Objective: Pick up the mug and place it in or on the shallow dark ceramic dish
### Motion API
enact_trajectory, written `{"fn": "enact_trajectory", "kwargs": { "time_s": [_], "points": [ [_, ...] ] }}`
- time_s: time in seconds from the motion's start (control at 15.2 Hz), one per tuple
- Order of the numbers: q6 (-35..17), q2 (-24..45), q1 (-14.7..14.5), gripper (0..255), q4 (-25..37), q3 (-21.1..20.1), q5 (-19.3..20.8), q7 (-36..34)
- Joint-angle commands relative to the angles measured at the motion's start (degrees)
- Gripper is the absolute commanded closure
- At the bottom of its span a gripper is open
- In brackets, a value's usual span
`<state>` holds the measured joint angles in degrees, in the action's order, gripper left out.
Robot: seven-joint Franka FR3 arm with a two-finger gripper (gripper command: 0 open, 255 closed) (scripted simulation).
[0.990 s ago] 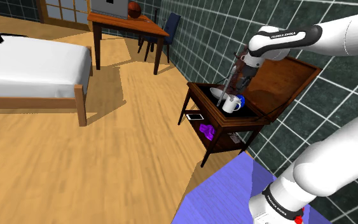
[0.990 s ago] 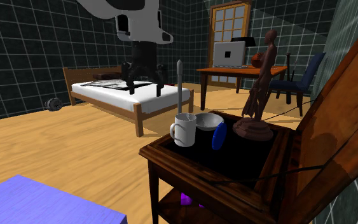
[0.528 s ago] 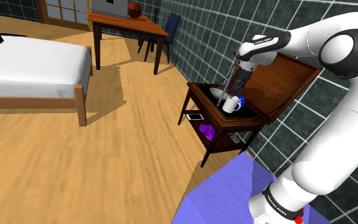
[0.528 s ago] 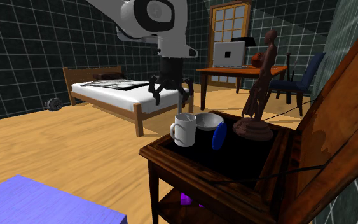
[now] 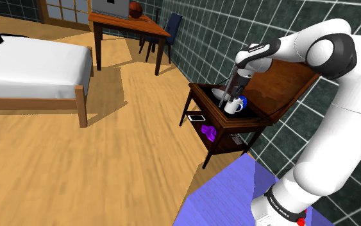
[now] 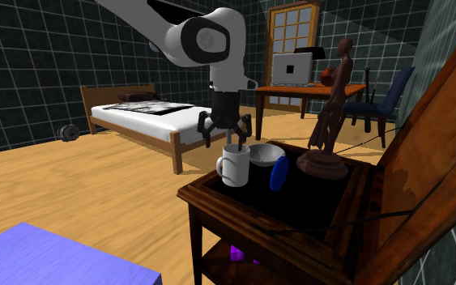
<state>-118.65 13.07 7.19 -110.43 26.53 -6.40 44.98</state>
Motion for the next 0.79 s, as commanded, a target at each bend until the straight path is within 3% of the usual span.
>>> {"fn": "enact_trajectory", "kwargs": {
  "time_s": [0.0, 0.53, 0.59, 0.73],
  "points": [
    [-1.78, 0.90, 0.12, 0, -0.96, -0.15, -0.54, 0.35],
    [-1.77, 0.89, 0.12, 0, -0.96, -0.16, -0.53, 0.34],
    [-1.77, 0.89, 0.12, 255, -0.96, -0.16, -0.53, 0.34],
    [-1.77, 0.89, 0.12, 255, -0.96, -0.16, -0.53, 0.34]
  ]
}}
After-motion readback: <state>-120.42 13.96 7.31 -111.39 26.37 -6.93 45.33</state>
